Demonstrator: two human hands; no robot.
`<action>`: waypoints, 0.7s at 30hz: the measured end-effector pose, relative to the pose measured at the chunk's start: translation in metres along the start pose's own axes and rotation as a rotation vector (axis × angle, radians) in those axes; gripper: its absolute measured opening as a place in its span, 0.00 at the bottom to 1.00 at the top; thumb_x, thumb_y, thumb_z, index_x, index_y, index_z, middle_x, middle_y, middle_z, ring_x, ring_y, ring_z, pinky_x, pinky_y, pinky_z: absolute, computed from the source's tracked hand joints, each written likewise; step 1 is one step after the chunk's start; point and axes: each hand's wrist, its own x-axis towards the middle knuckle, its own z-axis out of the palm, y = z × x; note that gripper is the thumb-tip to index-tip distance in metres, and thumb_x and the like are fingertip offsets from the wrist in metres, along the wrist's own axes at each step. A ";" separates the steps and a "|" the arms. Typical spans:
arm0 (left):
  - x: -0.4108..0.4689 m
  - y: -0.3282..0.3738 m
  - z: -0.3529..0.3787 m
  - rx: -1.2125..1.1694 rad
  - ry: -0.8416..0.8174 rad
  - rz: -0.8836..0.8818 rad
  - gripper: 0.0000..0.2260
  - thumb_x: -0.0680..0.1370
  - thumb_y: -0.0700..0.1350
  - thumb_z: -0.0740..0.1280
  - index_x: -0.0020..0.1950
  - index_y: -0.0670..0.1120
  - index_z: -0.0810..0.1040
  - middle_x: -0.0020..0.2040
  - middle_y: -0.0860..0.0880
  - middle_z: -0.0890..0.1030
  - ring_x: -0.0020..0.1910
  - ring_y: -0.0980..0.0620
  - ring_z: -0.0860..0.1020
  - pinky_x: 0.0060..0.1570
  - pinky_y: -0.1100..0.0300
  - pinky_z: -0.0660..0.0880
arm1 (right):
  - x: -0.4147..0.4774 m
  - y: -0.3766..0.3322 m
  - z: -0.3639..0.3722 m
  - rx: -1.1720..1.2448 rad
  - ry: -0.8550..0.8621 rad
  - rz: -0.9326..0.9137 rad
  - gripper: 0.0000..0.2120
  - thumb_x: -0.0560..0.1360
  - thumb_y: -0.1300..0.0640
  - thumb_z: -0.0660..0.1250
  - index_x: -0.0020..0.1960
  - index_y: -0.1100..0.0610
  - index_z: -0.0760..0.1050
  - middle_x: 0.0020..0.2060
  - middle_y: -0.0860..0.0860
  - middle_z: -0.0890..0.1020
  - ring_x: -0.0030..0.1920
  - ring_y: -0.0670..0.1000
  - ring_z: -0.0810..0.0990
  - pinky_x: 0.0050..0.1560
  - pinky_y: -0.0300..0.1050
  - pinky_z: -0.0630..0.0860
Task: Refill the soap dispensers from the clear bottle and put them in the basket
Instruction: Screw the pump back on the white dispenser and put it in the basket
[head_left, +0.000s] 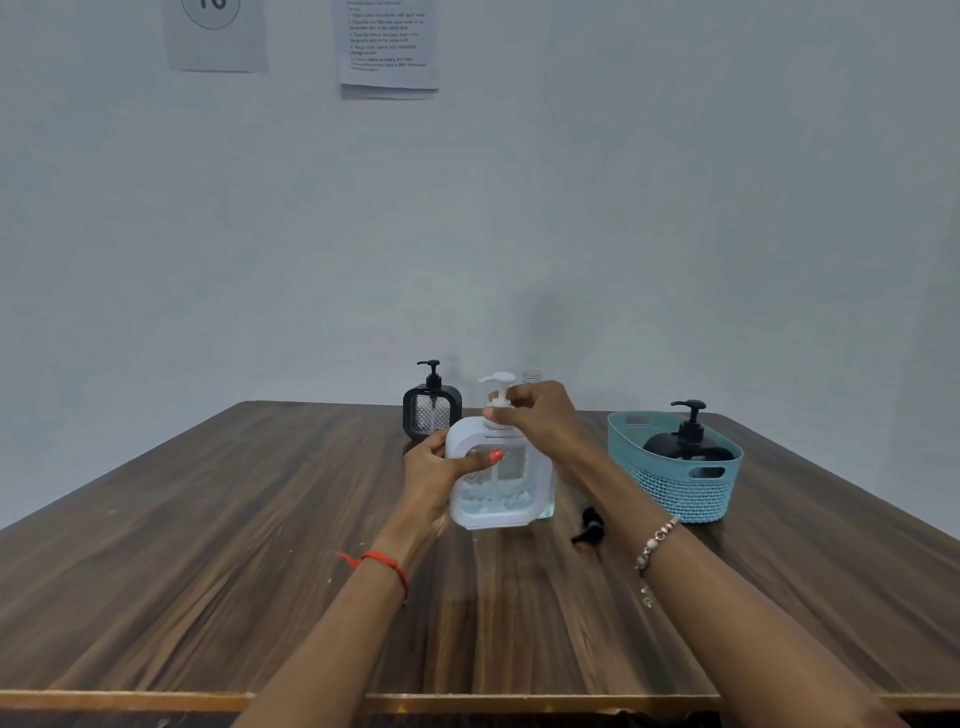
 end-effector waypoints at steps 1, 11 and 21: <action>-0.001 0.000 0.001 -0.010 -0.003 -0.001 0.18 0.59 0.31 0.76 0.45 0.44 0.80 0.40 0.45 0.84 0.35 0.47 0.83 0.32 0.54 0.81 | 0.000 0.001 -0.002 -0.011 0.006 -0.003 0.12 0.68 0.58 0.74 0.50 0.59 0.81 0.35 0.43 0.80 0.34 0.36 0.77 0.30 0.26 0.69; -0.002 -0.007 0.018 -0.046 -0.002 -0.006 0.18 0.58 0.31 0.77 0.45 0.42 0.81 0.41 0.43 0.84 0.36 0.46 0.83 0.33 0.53 0.81 | -0.009 0.010 0.004 -0.050 0.301 -0.078 0.08 0.68 0.58 0.74 0.43 0.62 0.83 0.38 0.56 0.85 0.38 0.52 0.83 0.41 0.49 0.79; 0.002 -0.023 0.041 -0.032 -0.025 0.005 0.18 0.58 0.33 0.78 0.45 0.43 0.81 0.39 0.46 0.85 0.38 0.46 0.83 0.34 0.53 0.81 | -0.012 0.022 -0.025 -0.080 0.251 -0.058 0.18 0.66 0.52 0.75 0.52 0.61 0.81 0.47 0.56 0.84 0.46 0.53 0.82 0.49 0.49 0.79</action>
